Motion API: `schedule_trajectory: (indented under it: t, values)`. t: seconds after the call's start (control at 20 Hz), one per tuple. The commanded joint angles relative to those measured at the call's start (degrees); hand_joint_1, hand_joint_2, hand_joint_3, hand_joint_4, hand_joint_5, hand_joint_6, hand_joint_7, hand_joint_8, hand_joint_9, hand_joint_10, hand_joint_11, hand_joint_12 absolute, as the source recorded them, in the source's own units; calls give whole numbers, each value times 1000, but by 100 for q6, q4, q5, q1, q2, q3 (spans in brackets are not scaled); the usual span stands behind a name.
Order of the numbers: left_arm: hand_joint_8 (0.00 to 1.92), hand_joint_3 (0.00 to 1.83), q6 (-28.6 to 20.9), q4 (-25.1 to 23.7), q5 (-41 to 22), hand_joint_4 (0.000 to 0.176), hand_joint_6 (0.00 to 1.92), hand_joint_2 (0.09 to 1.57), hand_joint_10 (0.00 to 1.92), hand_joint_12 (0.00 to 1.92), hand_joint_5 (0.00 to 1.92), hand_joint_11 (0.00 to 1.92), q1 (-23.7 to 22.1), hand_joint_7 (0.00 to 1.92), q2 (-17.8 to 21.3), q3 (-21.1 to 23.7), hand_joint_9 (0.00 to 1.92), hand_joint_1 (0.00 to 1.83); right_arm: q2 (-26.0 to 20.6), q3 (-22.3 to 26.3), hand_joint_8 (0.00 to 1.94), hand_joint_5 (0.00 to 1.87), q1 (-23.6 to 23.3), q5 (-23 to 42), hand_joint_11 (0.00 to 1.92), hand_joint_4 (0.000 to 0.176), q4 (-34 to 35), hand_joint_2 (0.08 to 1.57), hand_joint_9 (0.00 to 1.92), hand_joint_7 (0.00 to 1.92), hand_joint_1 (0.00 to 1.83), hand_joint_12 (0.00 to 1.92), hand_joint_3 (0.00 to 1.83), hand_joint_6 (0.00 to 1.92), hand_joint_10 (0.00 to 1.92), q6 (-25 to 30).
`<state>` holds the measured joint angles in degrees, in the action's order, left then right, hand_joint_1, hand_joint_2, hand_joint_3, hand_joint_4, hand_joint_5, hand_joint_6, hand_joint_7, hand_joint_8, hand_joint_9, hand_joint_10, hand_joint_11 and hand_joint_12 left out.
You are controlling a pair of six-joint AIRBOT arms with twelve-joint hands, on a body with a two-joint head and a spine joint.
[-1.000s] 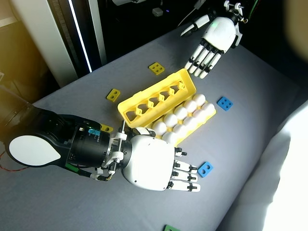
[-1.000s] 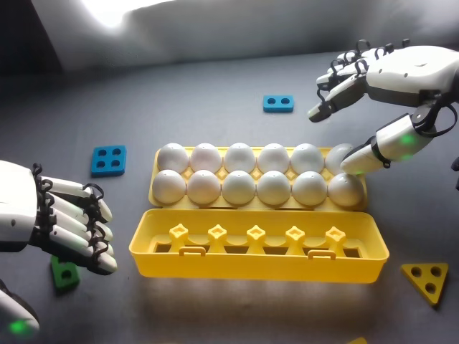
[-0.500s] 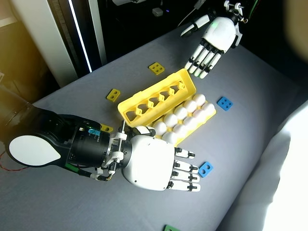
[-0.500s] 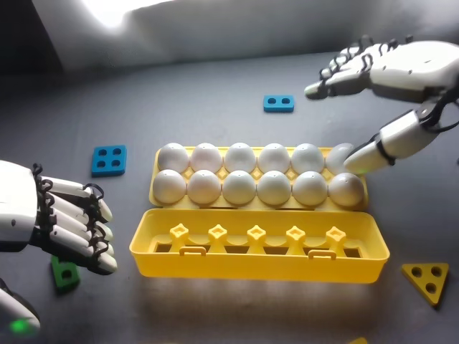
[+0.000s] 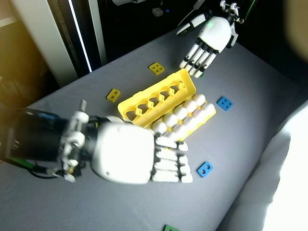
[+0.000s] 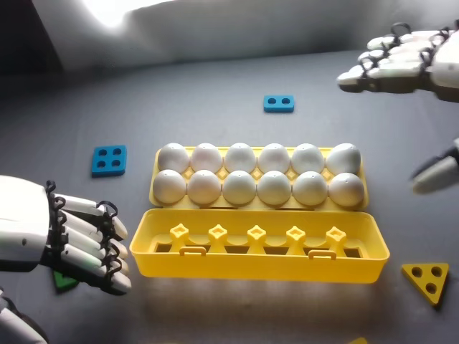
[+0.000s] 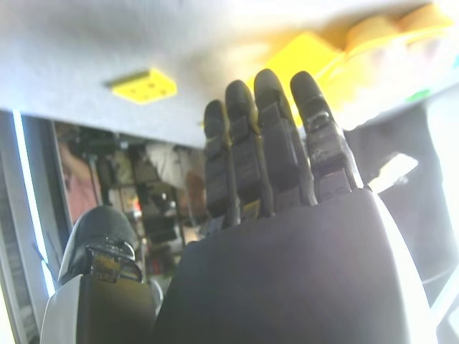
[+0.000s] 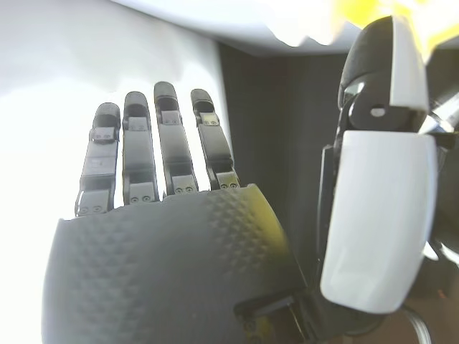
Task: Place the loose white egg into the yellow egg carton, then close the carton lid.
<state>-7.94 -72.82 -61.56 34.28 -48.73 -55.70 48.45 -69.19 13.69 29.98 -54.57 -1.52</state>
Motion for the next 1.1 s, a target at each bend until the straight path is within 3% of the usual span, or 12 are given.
schedule_trajectory:
  t: [0.0, 0.05, 0.1, 0.15, 0.3, 0.5, 0.7, 1.05]
  values:
    - [1, 1, 1, 329, -302, 0, 1, 1154, 1, 498, 368, 0, 12, 367, 23, -30, 312, 0, -210, 99, 6, 133, -105, 501, 80, 0, 17, 860, 108, 156, 638, 40, 3, 11, 12, 268]
    - [2, 0, 4, 332, -283, 0, 1, 1153, 2, 493, 366, 0, 27, 366, 0, -32, 311, 0, -327, 200, 6, 141, -127, 544, 94, 0, -146, 855, 116, 161, 646, 49, 0, 11, 13, 454]
    - [0, 1, 14, 349, -247, 0, 0, 1154, 0, 493, 358, 0, 50, 360, -33, -30, 306, 0, -486, 331, 11, 161, -150, 570, 18, 0, -395, 851, 149, 178, 673, 323, 3, 24, 2, 771]
    - [0, 0, 39, 382, -220, 0, 0, 1153, 0, 493, 350, 0, 69, 350, -48, -25, 298, 0, -605, 434, 8, 173, -121, 537, 3, 0, -455, 849, 160, 185, 682, 429, 1, 17, 1, 866]
    - [0, 1, 181, 467, -143, 0, 0, 1157, 0, 447, 322, 0, 119, 321, -93, -3, 274, 0, -1073, 824, 6, 221, -6, 367, 0, 0, -490, 847, 203, 222, 688, 603, 0, 9, 7, 893]
    - [2, 0, 333, 469, -45, 0, 2, 1156, 2, 436, 304, 0, 173, 306, -160, 46, 258, 0, -1405, 1051, 2, 227, 84, -46, 0, 0, -537, 872, 205, 224, 676, 587, 7, 5, 3, 1188]
    - [1, 0, 443, 469, 22, 0, 0, 1150, 0, 407, 297, 0, 244, 296, -273, 94, 249, 0, -1414, 1037, 1, 244, 116, -245, 0, 0, -537, 944, 199, 229, 517, 549, 13, 2, 0, 1160]
    - [2, 1, 550, 470, 125, 0, 2, 1155, 0, 371, 282, 0, 303, 283, -376, 142, 232, 0, -1374, 989, 4, 256, 53, -247, 0, 0, -537, 953, 189, 230, 488, 494, 0, 6, 2, 1082]
